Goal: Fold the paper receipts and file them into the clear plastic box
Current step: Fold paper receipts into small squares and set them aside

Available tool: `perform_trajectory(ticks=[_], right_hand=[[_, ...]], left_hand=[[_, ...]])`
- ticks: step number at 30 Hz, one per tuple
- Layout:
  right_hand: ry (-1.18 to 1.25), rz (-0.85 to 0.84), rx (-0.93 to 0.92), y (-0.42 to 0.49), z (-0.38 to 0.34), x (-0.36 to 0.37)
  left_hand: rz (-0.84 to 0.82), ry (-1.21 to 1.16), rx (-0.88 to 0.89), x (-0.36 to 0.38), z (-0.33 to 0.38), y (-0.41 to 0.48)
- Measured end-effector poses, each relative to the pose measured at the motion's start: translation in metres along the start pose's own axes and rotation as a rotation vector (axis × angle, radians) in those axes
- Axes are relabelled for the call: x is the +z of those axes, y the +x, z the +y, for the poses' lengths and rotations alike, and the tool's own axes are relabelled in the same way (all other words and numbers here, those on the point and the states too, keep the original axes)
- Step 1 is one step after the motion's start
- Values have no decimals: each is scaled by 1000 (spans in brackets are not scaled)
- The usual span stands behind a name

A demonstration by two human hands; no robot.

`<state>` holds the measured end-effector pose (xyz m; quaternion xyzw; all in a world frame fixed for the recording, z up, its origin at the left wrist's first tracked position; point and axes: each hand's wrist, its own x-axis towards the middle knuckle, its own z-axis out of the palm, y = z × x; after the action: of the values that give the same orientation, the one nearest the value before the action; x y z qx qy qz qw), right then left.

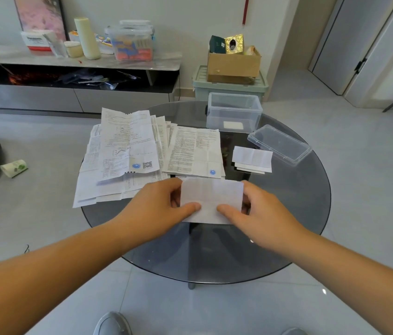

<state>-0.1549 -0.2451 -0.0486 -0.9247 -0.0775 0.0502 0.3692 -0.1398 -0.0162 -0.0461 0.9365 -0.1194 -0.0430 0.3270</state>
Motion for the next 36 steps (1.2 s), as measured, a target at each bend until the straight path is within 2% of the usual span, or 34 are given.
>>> perform_trajectory(ticks=[6,10,13,21,29,33,36], right_hand=[[-327,102,51,8,-1,11],[-388,120,10,7,-1,14],[-458,89,-20,3,-1,18],[-449,18,8,0,8,5],[-411,-71,108,2,4,-8],[-296,-5,180,8,1,-10],[-328,50,216,17,-4,-8]], left_hand=[[-22,179,-26,10,4,8],[-6,216,15,14,5,8],[-31,334,76,15,4,4],[-88,515,72,9,-2,-3],[-231,414,-29,-6,-7,4],[-226,421,-28,-4,-3,4],[-209,445,17,0,0,2]])
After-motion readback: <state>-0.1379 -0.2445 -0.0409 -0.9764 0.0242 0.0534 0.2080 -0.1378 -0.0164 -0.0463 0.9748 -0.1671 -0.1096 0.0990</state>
